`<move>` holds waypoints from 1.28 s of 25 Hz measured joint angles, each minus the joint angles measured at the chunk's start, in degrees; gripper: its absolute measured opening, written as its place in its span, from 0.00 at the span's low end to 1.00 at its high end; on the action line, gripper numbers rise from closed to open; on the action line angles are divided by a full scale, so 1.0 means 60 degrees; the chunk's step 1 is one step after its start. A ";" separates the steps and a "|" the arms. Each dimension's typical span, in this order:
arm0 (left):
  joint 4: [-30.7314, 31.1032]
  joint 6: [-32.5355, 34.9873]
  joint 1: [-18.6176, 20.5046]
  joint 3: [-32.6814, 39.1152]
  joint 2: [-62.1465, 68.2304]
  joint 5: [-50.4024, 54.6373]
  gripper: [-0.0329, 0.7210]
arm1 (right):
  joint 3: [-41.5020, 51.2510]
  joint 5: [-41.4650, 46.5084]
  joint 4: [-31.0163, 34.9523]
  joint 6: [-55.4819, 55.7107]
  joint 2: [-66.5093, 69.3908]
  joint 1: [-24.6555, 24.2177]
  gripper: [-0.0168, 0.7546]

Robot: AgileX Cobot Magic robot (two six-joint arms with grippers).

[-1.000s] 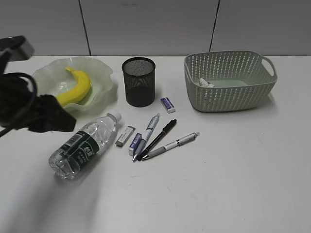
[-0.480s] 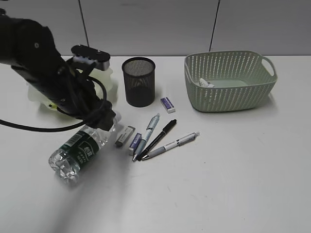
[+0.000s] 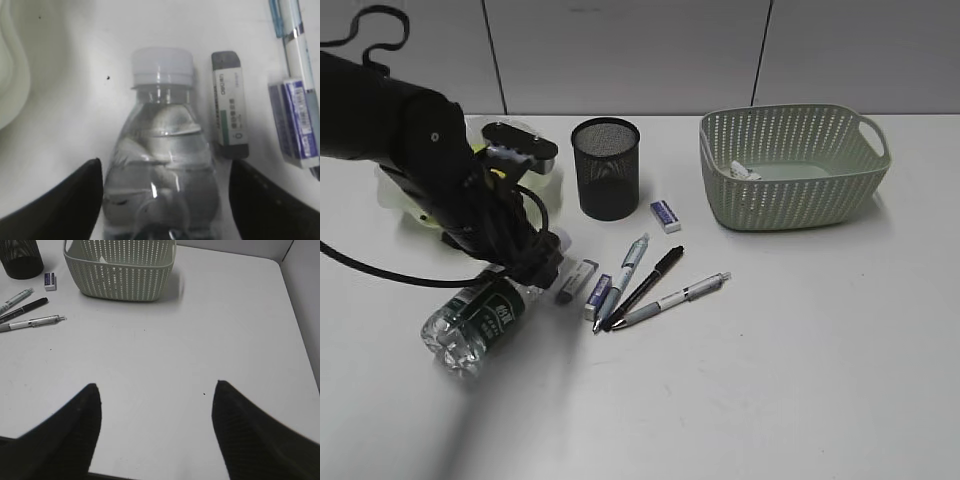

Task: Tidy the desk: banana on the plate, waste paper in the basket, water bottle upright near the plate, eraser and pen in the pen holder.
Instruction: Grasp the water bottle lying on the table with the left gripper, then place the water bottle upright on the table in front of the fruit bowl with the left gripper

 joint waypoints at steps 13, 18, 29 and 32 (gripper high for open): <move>-0.0025 -0.0006 0.0000 -0.0111 0.0813 -0.0204 0.71 | 0.0000 0.0000 0.0000 0.0000 0.0000 0.0000 0.73; -0.0439 -0.0010 -0.0013 -0.0089 0.0329 0.0323 0.71 | 0.0000 0.0000 0.0000 0.0000 0.0000 0.0000 0.74; -0.0934 -0.0010 -0.0015 0.2074 -0.3466 -0.0261 0.71 | 0.0000 0.0000 0.0000 0.0000 0.0000 0.0000 0.73; -0.1038 -0.0010 -0.0015 0.3921 -0.4907 -0.2053 0.71 | 0.0000 0.0000 0.0000 0.0000 0.0000 0.0000 0.73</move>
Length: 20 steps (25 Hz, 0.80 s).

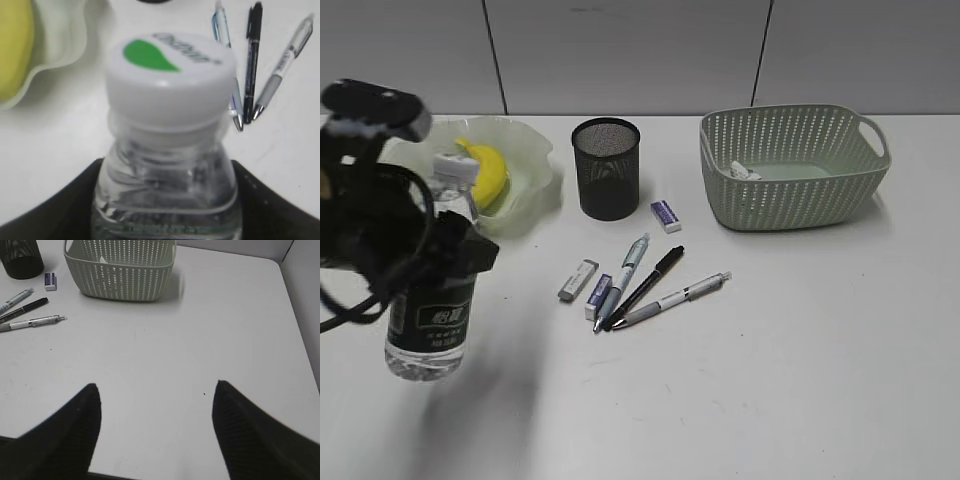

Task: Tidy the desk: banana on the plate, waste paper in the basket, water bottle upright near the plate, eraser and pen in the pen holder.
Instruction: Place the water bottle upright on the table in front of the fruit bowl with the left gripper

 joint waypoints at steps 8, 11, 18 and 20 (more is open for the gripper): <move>-0.0697 0.0000 0.0000 0.3266 -0.1722 -0.5440 0.71 | 0.0000 0.0000 0.0000 0.0000 0.0000 0.0000 0.74; -0.0753 0.0000 0.0000 0.3737 -0.1345 -0.6828 0.71 | 0.0000 0.0000 0.0000 0.0000 0.0000 0.0000 0.74; -0.0952 0.0000 0.0000 0.3778 0.0809 -1.0516 0.71 | 0.0000 0.0000 0.0000 0.0000 0.0000 0.0000 0.74; -0.1012 0.0000 0.0000 0.3778 0.1553 -1.1304 0.71 | 0.0000 0.0000 0.0000 0.0000 0.0000 0.0000 0.73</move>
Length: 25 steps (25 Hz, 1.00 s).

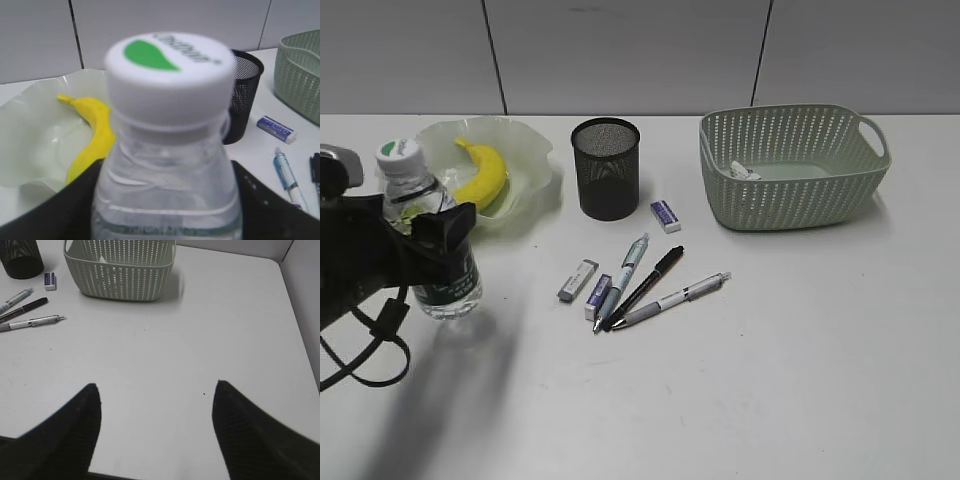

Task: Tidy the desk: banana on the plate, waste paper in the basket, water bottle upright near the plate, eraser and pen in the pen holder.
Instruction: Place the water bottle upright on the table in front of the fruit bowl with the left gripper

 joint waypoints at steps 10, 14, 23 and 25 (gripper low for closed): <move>-0.0990 0.0000 0.0000 0.0000 0.1853 -0.1949 0.71 | 0.0000 0.0000 0.0000 0.0000 0.0000 0.0000 0.73; -0.1294 0.0000 0.0000 0.0000 0.2007 -0.1849 0.71 | 0.0000 0.0000 0.0000 0.0000 0.0000 0.0000 0.74; -0.1286 0.0000 0.0000 -0.0019 0.2498 -0.2571 0.72 | 0.0000 0.0000 0.0000 0.0000 0.0000 0.0000 0.74; -0.1358 0.0000 0.0000 -0.0019 0.2515 -0.2618 0.75 | 0.0000 0.0000 0.0000 0.0000 0.0000 0.0000 0.74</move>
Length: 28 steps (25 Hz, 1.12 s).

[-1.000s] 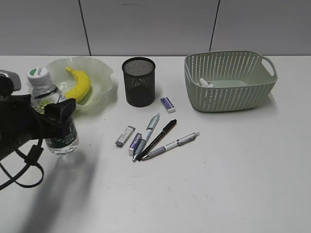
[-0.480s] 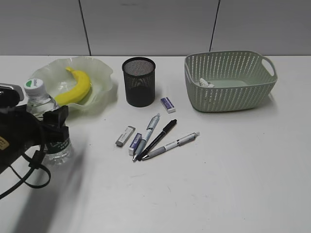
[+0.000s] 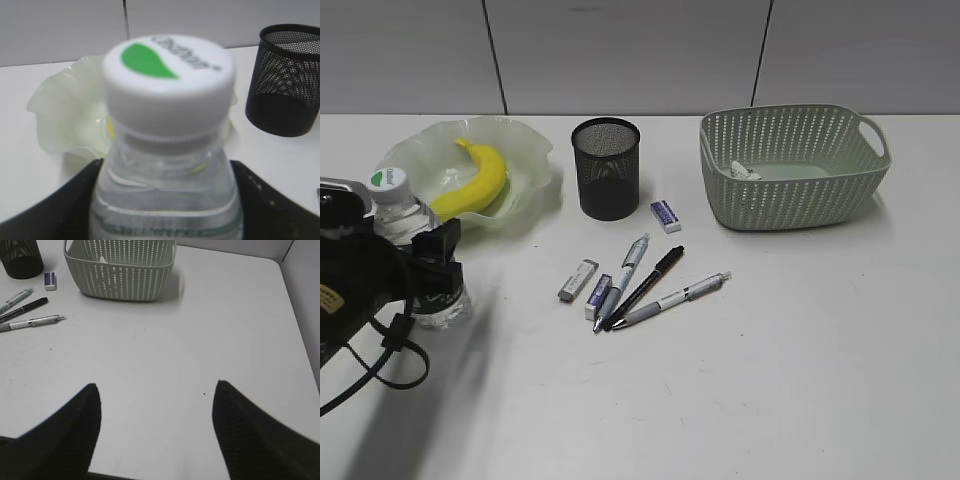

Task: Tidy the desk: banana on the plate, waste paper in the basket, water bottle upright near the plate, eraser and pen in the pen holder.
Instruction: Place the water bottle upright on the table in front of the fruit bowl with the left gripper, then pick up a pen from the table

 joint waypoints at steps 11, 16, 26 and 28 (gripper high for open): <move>-0.0245 0.0000 0.0000 0.0009 -0.1018 -0.0230 0.76 | 0.0000 0.0000 0.0000 0.0000 0.0000 0.0000 0.74; -0.0167 0.0000 0.0000 0.0009 -0.2008 -0.0093 0.76 | 0.0000 0.0000 0.0000 0.0000 0.0000 0.0000 0.74; -0.1392 0.1912 0.0074 -0.0030 -0.6715 0.5838 0.77 | 0.0000 0.0000 0.0000 0.0000 0.0000 0.0000 0.74; -0.1517 0.2977 0.0106 -0.0223 -0.7851 0.7656 0.77 | 0.0000 0.0000 0.0000 0.0000 0.0000 0.0000 0.74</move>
